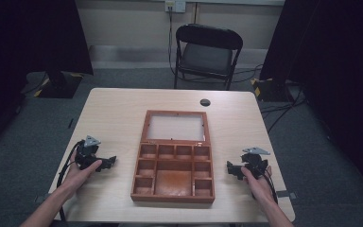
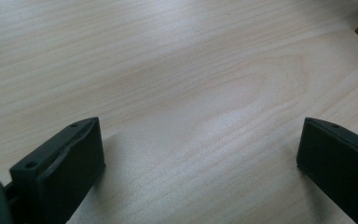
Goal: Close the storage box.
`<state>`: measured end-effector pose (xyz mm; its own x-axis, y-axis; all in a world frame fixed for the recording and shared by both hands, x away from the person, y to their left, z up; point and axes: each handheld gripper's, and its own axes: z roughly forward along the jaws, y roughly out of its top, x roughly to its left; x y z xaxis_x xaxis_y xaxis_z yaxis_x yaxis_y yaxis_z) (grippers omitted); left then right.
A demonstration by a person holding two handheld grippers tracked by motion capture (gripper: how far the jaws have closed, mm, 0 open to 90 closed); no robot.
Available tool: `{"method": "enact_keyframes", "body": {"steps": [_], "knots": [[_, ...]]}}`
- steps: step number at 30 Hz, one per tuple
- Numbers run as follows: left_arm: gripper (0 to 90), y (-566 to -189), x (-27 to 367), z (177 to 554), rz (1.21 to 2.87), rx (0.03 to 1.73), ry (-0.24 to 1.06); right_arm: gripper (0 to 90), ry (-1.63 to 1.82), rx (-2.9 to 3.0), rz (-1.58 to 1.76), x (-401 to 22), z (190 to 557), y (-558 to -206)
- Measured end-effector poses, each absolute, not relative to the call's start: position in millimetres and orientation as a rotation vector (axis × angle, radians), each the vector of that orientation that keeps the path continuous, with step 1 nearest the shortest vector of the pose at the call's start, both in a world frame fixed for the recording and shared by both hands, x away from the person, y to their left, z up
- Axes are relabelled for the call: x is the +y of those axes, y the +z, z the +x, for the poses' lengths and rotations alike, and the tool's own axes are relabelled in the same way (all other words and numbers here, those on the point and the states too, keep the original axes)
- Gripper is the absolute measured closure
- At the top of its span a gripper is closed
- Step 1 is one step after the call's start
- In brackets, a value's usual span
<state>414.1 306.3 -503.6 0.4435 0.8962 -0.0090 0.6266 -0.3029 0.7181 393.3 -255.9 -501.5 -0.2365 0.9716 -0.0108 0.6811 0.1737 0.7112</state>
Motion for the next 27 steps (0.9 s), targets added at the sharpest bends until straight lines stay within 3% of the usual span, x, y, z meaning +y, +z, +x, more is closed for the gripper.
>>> {"method": "enact_keyframes", "body": {"steps": [6, 9, 10, 11, 12, 13, 14, 15, 16, 18, 21, 27], "knots": [[1.5, -501.6, 306.4, 416.0, 2.045, 1.285, 0.526, 0.0, 0.811, 1.998, 1.562, -255.7, 393.0, -500.3], [7.3, -499.9, 306.8, 415.8, 2.029, 1.297, 0.535, 0.0, 0.814, 2.008, 1.562, -256.4, 392.8, -499.7], [19.5, -497.1, 308.8, 415.7, 2.025, 1.286, 0.528, 0.0, 0.813, 2.006, 1.564, -256.2, 392.9, -499.6], [20.5, -496.0, 309.4, 415.9, 2.017, 1.289, 0.521, 1.4, 0.814, 2.003, 1.564, -255.7, 392.9, -499.5], [17.9, -496.0, 309.4, 415.9, 2.017, 1.289, 0.521, 1.4, 0.814, 2.003, 1.564, -255.7, 392.9, -499.5], [15.7, -493.3, 309.5, 416.3, 2.004, 1.306, 0.529, 10.8, 0.835, 1.994, 1.565, -255.4, 392.9, -497.6], [16.2, -493.3, 309.5, 416.3, 2.004, 1.306, 0.529, 10.8, 0.835, 1.994, 1.565, -255.4, 392.9, -497.6], [16.2, -492.1, 309.5, 416.3, 1.997, 1.305, 0.523, 17.0, 0.855, 1.99, 1.571, -255.4, 393.3, -495.8], [16.5, -489.6, 308.3, 415.9, 1.994, 1.293, 0.522, 12.6, 0.852, 1.984, 1.584, -255.3, 394.9, -493.1], [16.8, -486.4, 306.6, 414.8, 1.982, 1.277, 0.51, 16.7, 0.858, 1.98, 1.595, -255.0, 394.9, -491.3], [17.7, -483.1, 304.8, 413.6, 1.97, 1.257, 0.491, 13.7, 0.88, 1.996, 1.568, -255.4, 394.2, -488.5], [18.7, -470.4, 295.0, 412.8, 1.938, 1.22, 0.463, 19.3, 0.947, 1.984, 1.552, -255.5, 393.9, -476.2]]}}
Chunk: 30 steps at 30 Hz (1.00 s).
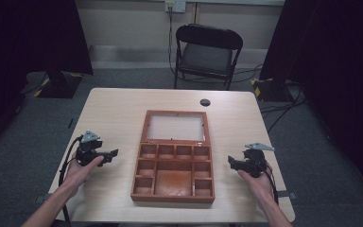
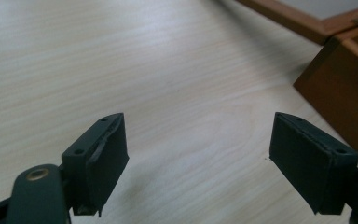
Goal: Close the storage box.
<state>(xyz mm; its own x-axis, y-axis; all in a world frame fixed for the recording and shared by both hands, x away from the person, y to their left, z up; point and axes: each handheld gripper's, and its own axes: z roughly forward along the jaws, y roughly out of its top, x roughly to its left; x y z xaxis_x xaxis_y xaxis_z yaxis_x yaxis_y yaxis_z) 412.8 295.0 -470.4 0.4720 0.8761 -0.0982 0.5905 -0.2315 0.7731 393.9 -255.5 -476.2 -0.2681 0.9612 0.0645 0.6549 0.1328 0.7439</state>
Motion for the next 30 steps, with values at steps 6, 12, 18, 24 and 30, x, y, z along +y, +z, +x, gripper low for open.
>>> {"method": "enact_keyframes", "body": {"steps": [6, 12, 18, 24, 30], "knots": [[25.6, -464.2, 281.6, 416.7, 1.95, 1.199, 0.414, 18.3, 1.046, 2.031, 1.516, -250.5, 396.7, -459.8], [24.5, -450.3, 267.8, 422.5, 1.966, 1.148, 0.41, 19.6, 1.093, 2.066, 1.494, -245.2, 401.5, -448.7], [24.5, -440.8, 258.2, 434.0, 1.997, 1.13, 0.367, 21.9, 1.103, 2.104, 1.441, -236.3, 406.2, -441.4], [24.4, -426.5, 247.0, 453.4, 1.964, 1.125, 0.369, 21.8, 1.124, 2.117, 1.456, -227.4, 423.6, -428.4], [24.4, -408.7, 240.4, 475.3, 1.917, 1.119, 0.388, 21.4, 1.145, 2.137, 1.489, -213.2, 454.8, -401.9]]}}
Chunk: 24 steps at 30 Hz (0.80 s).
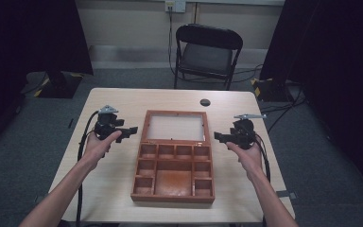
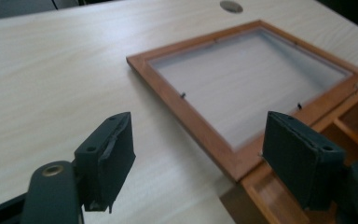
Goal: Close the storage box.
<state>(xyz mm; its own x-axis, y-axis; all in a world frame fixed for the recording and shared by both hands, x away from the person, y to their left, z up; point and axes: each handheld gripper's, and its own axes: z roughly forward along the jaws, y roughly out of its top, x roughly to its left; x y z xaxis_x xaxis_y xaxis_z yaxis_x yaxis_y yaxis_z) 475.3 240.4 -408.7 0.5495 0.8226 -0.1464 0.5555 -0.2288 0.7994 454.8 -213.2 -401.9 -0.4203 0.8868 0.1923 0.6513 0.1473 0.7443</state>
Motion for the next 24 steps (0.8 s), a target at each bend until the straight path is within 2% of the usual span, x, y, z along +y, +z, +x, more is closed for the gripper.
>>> {"method": "enact_keyframes", "body": {"steps": [4, 8, 10, 24], "knots": [[24.3, -412.2, 238.0, 485.6, 1.909, 1.14, 0.375, 21.2, 1.155, 2.146, 1.487, -206.4, 464.8, -402.1], [22.5, -427.6, 228.0, 490.7, 1.962, 1.153, 0.377, 16.7, 1.144, 2.196, 1.486, -191.4, 478.3, -421.5], [19.6, -438.8, 221.1, 491.4, 1.991, 1.149, 0.329, 15.1, 1.138, 2.236, 1.475, -183.7, 483.3, -429.8], [19.1, -464.2, 207.7, 503.6, 1.988, 1.198, 0.21, 15.7, 1.107, 2.269, 1.524, -167.2, 501.2, -459.3]]}}
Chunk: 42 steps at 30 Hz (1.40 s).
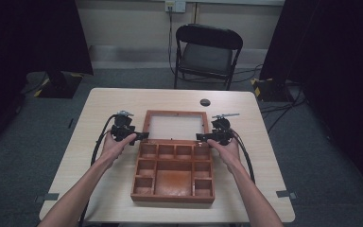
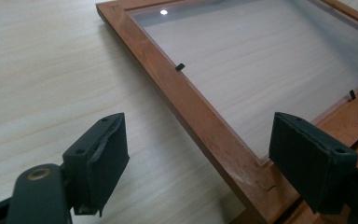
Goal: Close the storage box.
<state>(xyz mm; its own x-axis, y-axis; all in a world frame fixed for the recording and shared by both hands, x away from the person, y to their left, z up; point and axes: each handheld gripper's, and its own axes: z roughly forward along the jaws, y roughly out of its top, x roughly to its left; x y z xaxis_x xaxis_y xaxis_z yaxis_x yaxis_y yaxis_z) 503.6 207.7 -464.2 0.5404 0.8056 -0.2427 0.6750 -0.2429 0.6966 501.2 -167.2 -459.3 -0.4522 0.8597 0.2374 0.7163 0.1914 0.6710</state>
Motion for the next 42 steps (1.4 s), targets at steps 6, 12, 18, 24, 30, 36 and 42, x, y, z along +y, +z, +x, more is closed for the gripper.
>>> {"method": "enact_keyframes", "body": {"steps": [6, 12, 18, 24, 30, 36, 42], "knots": [[24.0, -466.0, 207.2, 504.7, 1.989, 1.205, 0.182, 15.8, 1.107, 2.264, 1.561, -167.3, 505.1, -465.3], [24.0, -469.0, 206.0, 507.2, 1.949, 1.243, 0.135, 14.2, 1.17, 2.265, 1.606, -164.9, 511.1, -472.0], [18.0, -472.0, 206.7, 508.9, 1.943, 1.266, 0.13, 13.8, 1.203, 2.273, 1.593, -162.8, 512.5, -474.5], [18.1, -474.7, 204.6, 509.0, 1.921, 1.254, 0.119, 14.0, 1.302, 2.261, 1.736, -167.1, 515.2, -482.8], [18.1, -478.4, 198.0, 511.5, 1.903, 1.229, 0.081, 14.3, 1.299, 2.263, 1.694, -162.6, 514.3, -482.2], [16.6, -482.6, 193.6, 513.2, 1.879, 1.237, 0.019, 14.4, 1.273, 2.234, 1.68, -160.6, 510.8, -480.8], [16.4, -484.6, 193.5, 514.3, 1.865, 1.234, -0.01, 14.6, 1.279, 2.229, 1.675, -160.9, 510.3, -481.3]]}}
